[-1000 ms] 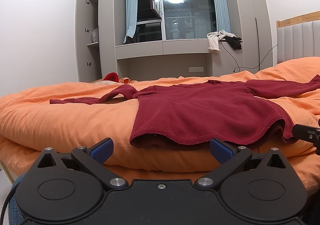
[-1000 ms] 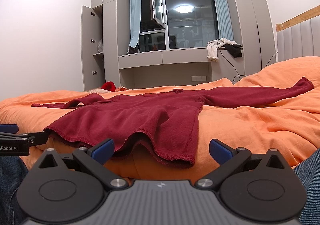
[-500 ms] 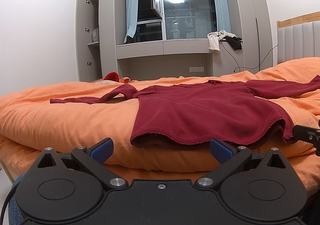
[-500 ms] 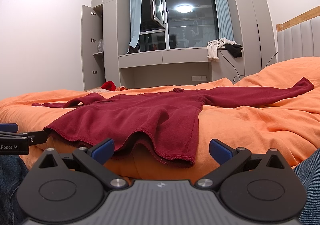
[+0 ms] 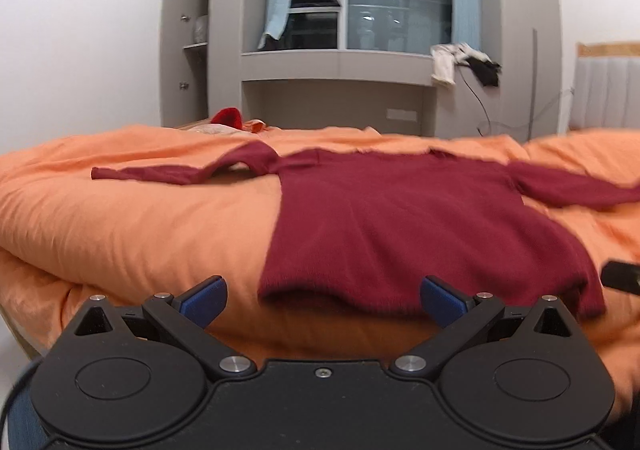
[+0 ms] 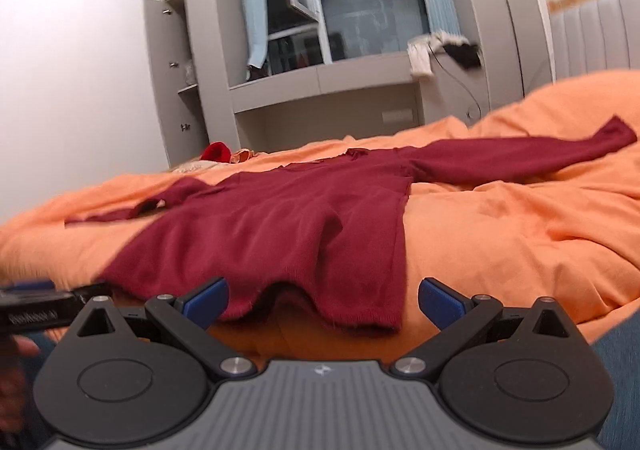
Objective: Fold small clothes
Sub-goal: 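Move both tools over the dark red shirt toward its sleeves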
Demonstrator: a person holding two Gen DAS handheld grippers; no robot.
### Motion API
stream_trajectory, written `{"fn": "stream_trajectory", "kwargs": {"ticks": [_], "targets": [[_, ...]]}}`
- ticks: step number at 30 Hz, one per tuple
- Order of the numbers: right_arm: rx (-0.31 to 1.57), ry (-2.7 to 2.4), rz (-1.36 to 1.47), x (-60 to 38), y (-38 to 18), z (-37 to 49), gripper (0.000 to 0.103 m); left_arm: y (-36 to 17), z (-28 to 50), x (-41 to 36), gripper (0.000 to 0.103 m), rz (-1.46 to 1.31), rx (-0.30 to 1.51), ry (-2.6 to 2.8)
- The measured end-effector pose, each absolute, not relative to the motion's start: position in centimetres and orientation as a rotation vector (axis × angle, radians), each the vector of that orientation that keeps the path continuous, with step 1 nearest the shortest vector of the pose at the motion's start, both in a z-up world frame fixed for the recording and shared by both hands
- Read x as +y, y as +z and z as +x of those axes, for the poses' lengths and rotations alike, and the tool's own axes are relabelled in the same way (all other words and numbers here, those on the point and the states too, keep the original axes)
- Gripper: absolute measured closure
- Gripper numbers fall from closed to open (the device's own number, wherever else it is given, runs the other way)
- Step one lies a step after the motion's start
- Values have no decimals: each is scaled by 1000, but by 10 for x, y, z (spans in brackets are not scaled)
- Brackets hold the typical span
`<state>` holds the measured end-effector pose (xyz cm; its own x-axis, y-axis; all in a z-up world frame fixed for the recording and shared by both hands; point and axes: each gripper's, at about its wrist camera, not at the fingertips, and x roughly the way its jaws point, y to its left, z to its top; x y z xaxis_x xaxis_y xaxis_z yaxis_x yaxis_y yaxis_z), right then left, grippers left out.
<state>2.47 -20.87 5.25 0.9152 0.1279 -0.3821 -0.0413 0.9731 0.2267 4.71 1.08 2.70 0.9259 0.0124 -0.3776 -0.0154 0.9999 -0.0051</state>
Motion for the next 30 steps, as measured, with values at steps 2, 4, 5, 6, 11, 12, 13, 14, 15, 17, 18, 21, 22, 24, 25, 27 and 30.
{"fn": "stream_trajectory", "kwargs": {"ticks": [2,4,5,6,11,12,13,14,15,17,18,21,22,24,25,27,30], "targets": [[434,57,212,-213,68,38,0,42,62,10,0,-11,364,39],[435,32,193,-218,82,50,0,56,79,6,0,7,334,61],[426,15,179,-222,88,55,0,63,88,4,0,17,324,65],[416,-4,160,-222,92,63,0,70,98,1,0,25,320,69],[399,-67,116,-239,105,94,0,94,153,-13,0,53,317,72],[391,-73,128,-244,105,100,0,96,164,-17,0,63,317,70],[392,-79,131,-250,106,107,0,98,173,-20,0,72,319,69],[394,-88,130,-255,106,116,0,99,184,-24,0,79,326,68],[398,-100,125,-260,105,125,0,98,196,-29,0,87,337,62],[408,-123,117,-268,104,143,0,97,218,-36,0,95,359,45],[415,-132,114,-274,102,151,0,93,229,-40,0,100,372,38],[446,-160,107,-289,95,177,0,82,261,-53,0,98,421,20],[459,-175,102,-295,93,185,0,78,272,-57,0,93,434,11],[481,-216,89,-306,87,200,0,69,289,-64,0,89,449,-1],[492,-233,87,-313,85,207,0,64,297,-67,0,89,454,-4],[502,-258,88,-327,79,218,0,55,306,-71,0,84,455,-14],[518,-304,92,-347,70,232,0,38,320,-75,0,82,480,-26]]}}
